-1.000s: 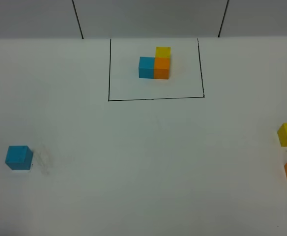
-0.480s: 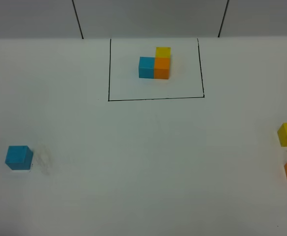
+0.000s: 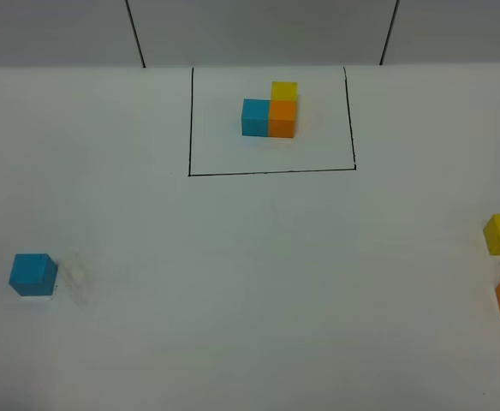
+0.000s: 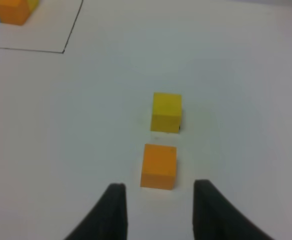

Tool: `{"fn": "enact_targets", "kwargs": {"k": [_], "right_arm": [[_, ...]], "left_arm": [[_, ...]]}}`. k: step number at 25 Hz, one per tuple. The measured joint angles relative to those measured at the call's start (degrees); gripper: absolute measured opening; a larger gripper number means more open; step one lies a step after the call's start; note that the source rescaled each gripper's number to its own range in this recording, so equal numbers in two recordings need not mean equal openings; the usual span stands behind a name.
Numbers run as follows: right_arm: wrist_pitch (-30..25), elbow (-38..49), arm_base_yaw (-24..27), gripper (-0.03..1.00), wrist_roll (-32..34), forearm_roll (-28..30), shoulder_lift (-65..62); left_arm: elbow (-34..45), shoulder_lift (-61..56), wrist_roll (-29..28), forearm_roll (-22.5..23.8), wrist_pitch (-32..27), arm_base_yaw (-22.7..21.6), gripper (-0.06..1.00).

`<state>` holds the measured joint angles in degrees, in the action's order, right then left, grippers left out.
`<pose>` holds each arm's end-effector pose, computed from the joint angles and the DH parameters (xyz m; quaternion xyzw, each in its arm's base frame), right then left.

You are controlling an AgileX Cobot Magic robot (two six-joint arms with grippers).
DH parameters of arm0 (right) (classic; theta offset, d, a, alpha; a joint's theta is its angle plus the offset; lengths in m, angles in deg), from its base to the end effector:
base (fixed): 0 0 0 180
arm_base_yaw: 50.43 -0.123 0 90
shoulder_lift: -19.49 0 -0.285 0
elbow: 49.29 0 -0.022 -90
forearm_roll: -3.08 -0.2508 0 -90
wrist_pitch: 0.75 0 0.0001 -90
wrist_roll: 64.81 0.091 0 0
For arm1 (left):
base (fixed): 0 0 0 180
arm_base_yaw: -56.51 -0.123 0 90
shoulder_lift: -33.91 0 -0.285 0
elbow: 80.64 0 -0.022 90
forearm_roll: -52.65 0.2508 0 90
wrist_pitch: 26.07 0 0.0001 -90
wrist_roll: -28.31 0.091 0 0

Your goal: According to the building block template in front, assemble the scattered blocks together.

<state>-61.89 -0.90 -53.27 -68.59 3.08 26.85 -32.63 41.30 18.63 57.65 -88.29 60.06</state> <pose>-0.0066 -0.0003 0.2776 -0.0492 0.8507 -0.0043 0.5233 -0.0078 0.0075 0.2782 -0.0483 0.8533 -0.0163 0.5190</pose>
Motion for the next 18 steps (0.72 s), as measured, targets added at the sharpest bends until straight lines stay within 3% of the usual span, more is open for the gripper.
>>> {"fn": "enact_targets", "kwargs": {"k": [13,18], "right_arm": [[0.0,0.0,0.0,0.00,0.0,0.0,0.0],[0.0,0.0,0.0,0.00,0.0,0.0,0.0]], "left_arm": [[-0.4,0.9,0.3,0.0,0.6,0.0,0.74],[-6.2,11.3,0.5,0.0,2.8,0.0,0.74]]}}
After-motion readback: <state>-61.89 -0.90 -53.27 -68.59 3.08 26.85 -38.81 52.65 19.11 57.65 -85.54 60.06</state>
